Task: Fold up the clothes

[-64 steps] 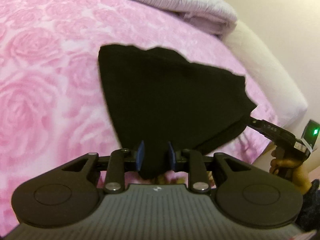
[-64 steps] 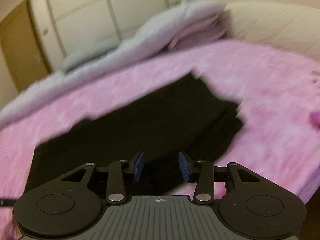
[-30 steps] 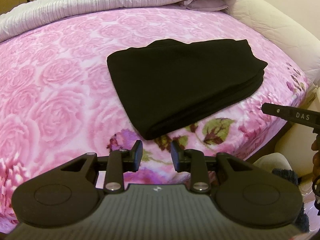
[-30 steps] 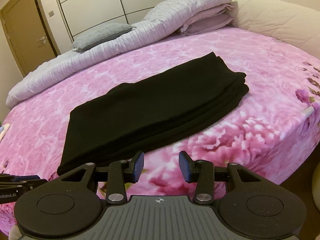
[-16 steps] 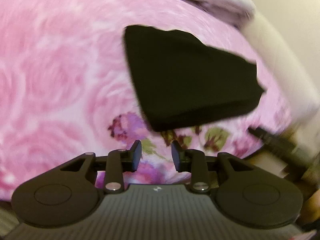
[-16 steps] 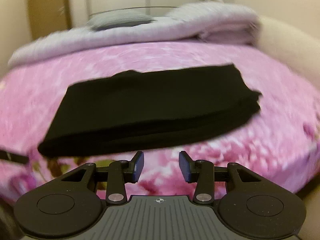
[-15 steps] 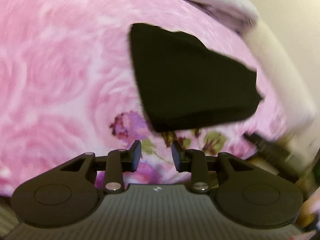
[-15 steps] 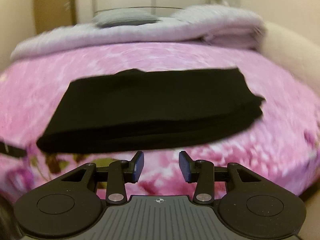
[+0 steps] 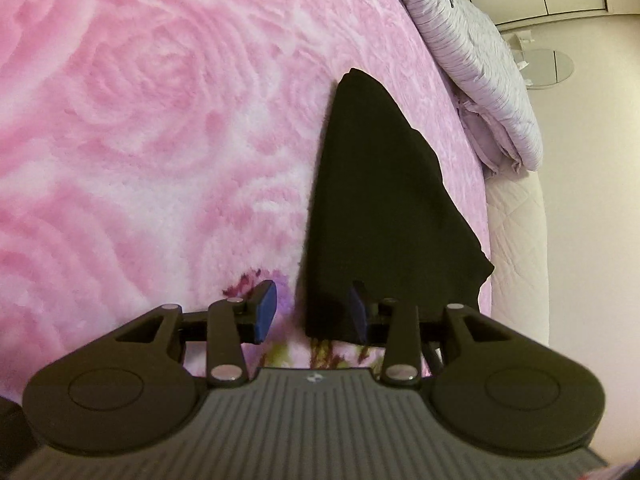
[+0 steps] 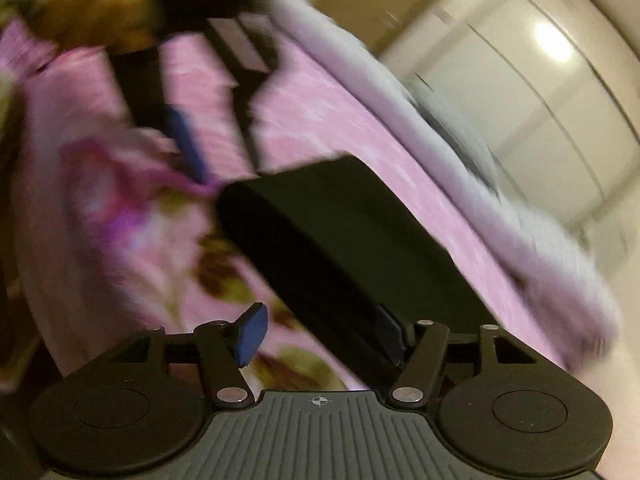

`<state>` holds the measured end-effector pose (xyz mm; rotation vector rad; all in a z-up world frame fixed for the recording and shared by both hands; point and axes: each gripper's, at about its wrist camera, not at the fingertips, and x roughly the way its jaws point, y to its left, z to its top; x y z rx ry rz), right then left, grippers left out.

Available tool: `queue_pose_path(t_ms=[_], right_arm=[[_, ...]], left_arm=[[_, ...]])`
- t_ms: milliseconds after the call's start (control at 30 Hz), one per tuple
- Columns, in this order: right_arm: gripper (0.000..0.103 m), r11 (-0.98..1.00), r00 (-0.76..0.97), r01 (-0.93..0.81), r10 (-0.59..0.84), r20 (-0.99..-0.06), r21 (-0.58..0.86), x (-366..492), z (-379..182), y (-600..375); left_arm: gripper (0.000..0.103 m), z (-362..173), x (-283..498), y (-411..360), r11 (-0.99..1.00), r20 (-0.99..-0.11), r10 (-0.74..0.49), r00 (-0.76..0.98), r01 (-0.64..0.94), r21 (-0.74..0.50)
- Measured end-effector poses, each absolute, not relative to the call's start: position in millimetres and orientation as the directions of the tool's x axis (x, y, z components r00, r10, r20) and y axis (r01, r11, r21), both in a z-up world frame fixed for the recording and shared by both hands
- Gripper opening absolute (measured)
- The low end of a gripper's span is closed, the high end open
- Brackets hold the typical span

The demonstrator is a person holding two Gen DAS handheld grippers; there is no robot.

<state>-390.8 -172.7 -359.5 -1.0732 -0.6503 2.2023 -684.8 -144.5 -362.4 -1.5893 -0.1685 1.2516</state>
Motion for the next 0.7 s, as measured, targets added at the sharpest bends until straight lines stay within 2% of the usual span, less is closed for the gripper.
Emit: queue_pose_path(t_ms=[133, 300, 467, 567, 600, 633, 700], right_arm=[[0.062, -0.619, -0.532, -0.179, 0.715, -0.454, -0.765, -413, -381, -187], [0.062, -0.573, -0.563, -0.104, 0.708, -0.427, -0.813, -433, -394, -189], [0.062, -0.559, -0.567, -0.079, 0.706, -0.424, -0.825, -438, -399, -192], [0.062, -0.611, -0.567, -0.124, 0.690, -0.450, -0.782, -441, -396, -182], [0.057, -0.628, -0.567, -0.139, 0.685, -0.458, -0.766, -442, -395, -179], [0.038, -0.645, -0.567, -0.154, 0.678, -0.468, -0.748, -443, -394, -176], [0.021, -0.708, -0.569, -0.187, 0.643, -0.512, -0.681, -442, -389, -167]], left_arm=[[0.034, -369, -689, -145, -0.433, -0.604, 0.656, 0.452, -0.430, -0.792], [0.034, -374, -693, -144, -0.435, -0.588, 0.665, 0.461, -0.400, -0.806], [0.034, -373, -693, -142, -0.439, -0.586, 0.670, 0.456, -0.394, -0.808], [0.034, -372, -693, -141, -0.439, -0.588, 0.671, 0.451, -0.397, -0.806], [0.034, -371, -692, -141, -0.440, -0.589, 0.672, 0.449, -0.398, -0.805], [0.034, -370, -693, -141, -0.440, -0.591, 0.673, 0.445, -0.401, -0.803], [0.034, -362, -693, -138, -0.428, -0.592, 0.688, 0.420, -0.424, -0.798]])
